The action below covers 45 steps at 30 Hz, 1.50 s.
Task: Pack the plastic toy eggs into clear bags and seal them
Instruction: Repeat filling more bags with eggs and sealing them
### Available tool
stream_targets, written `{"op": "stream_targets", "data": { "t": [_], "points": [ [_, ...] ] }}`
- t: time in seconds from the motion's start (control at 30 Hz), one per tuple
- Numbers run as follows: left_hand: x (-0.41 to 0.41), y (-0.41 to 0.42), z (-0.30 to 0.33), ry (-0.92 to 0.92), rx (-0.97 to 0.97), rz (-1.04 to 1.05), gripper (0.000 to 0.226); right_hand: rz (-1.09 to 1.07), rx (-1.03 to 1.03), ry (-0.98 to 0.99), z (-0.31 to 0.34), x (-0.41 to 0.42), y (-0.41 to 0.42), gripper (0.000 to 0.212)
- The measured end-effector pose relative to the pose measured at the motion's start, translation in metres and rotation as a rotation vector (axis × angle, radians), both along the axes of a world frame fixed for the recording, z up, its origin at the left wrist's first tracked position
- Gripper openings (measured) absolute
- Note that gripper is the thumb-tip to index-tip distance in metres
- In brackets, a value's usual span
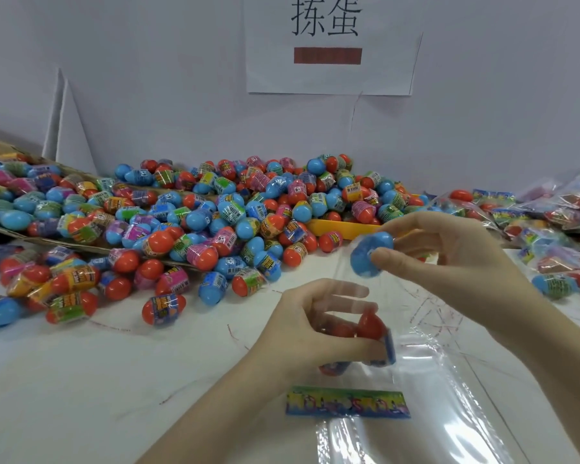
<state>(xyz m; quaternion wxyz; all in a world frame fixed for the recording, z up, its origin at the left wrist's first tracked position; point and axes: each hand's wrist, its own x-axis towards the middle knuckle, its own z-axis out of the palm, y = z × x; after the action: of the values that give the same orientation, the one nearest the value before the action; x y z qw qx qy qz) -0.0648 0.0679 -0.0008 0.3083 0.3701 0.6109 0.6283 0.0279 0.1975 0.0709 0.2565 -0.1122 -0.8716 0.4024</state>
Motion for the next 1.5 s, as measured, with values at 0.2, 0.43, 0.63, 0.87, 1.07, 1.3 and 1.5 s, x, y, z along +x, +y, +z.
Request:
{"op": "stream_targets", "data": {
  "t": [0.2, 0.43, 0.63, 0.87, 1.07, 1.3, 1.5],
  "points": [
    [0.001, 0.001, 0.000, -0.013, 0.017, -0.013, 0.043, 0.051, 0.008, -0.025, 0.002, 0.002, -0.001, 0.043],
    [0.002, 0.002, -0.002, -0.008, 0.057, 0.001, 0.033, 0.177, 0.032, -0.147, -0.001, 0.001, 0.001, 0.033],
    [0.001, 0.002, -0.008, 0.037, 0.051, 0.011, 0.028, 0.262, 0.193, -0.329, -0.003, 0.004, -0.003, 0.048],
    [0.003, 0.006, -0.012, 0.166, 0.055, 0.119, 0.040, 0.158, 0.410, -0.400, -0.005, -0.001, -0.017, 0.056],
    [0.007, 0.005, -0.014, 0.196, 0.073, 0.139, 0.038, 0.111, 0.309, -0.311, -0.011, -0.002, -0.023, 0.034],
    [-0.001, 0.009, -0.018, 0.070, 0.068, 0.242, 0.027, -0.035, 0.335, -0.004, -0.006, -0.008, -0.018, 0.033],
    [-0.007, 0.011, -0.018, -0.055, 0.113, 0.273, 0.028, -0.238, 0.118, -0.074, -0.004, -0.093, 0.022, 0.022]
  ]
}}
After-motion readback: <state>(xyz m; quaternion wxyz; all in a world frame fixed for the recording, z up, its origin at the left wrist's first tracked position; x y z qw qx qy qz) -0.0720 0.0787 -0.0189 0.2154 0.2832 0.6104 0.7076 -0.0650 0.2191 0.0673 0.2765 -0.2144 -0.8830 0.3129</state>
